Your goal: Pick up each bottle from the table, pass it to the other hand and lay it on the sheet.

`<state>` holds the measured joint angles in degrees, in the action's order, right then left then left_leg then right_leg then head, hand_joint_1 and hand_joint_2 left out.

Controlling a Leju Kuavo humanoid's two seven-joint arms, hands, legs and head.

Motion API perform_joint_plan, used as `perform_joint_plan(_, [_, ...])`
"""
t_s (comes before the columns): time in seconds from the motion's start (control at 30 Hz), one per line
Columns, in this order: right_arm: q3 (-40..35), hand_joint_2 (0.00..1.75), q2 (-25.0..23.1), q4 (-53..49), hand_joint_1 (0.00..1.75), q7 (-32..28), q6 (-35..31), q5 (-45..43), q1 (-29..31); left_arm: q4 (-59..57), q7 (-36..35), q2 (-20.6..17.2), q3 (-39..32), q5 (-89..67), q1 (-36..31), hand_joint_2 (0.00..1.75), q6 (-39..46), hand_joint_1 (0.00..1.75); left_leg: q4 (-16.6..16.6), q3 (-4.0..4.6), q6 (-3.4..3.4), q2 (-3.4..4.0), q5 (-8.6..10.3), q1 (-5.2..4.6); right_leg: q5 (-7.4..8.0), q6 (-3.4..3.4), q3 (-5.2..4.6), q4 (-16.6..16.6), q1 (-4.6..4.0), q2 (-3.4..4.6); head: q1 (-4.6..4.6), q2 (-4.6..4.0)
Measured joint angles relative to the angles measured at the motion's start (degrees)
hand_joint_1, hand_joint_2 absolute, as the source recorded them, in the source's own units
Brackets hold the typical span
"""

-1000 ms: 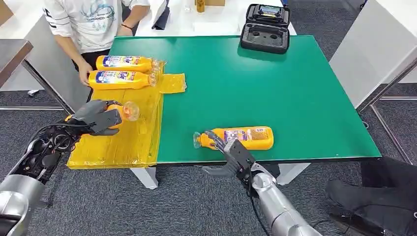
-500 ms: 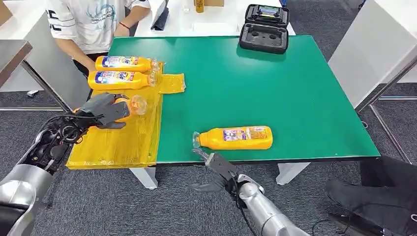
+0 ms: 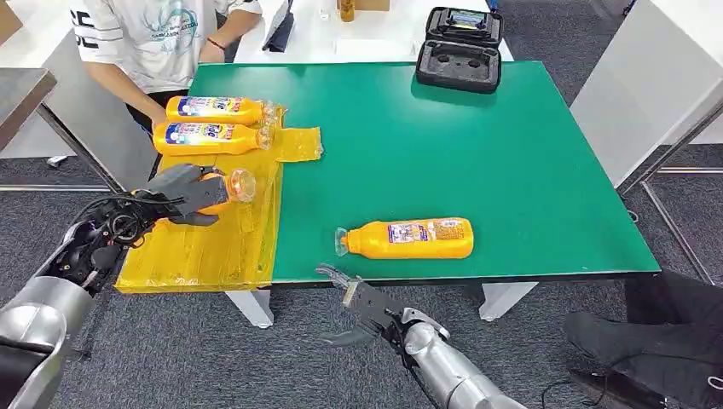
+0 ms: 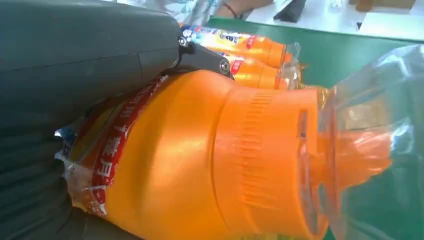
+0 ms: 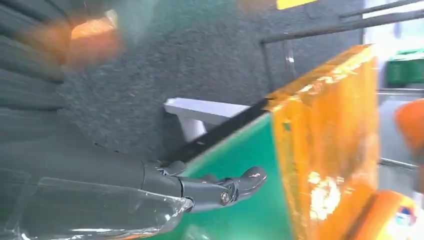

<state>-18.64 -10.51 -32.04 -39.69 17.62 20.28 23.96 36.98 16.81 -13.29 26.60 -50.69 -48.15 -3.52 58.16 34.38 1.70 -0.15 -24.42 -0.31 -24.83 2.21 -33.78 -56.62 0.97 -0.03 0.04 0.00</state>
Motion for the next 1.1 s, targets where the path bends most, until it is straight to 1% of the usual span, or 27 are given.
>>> perform_joint_plan(0.47, [-1.92,1.75,1.25,-9.88,0.0,-0.35,0.29,-5.33,-2.89,-3.43,0.33,0.33,1.38,-0.48,0.01,1.75,0.26,1.75,0.0,0.0,0.0,-0.01,0.0,0.01,0.0,0.0,0.0,0.0,-0.01,-0.01,0.0,0.0])
perform_joint_plan(0.73, [-2.51,1.75,1.53,-10.91,0.0,-0.35,0.2,-5.92,-3.66,-4.53,0.24,0.33,1.99,-0.94,0.0,1.75,-0.15,1.75,0.0,0.0,0.0,-0.01,0.0,0.0,0.0,0.0,0.01,0.0,0.0,-0.01,0.0,0.0])
perform_joint_plan(1.1, [-3.06,1.75,1.73,-10.74,0.0,-0.35,2.49,-7.19,-3.87,-5.75,-0.7,0.26,4.44,-5.2,0.08,1.75,-2.34,1.75,0.0,0.03,0.0,-0.02,0.0,0.01,0.0,0.0,0.0,0.0,-0.01,-0.01,0.02,0.0])
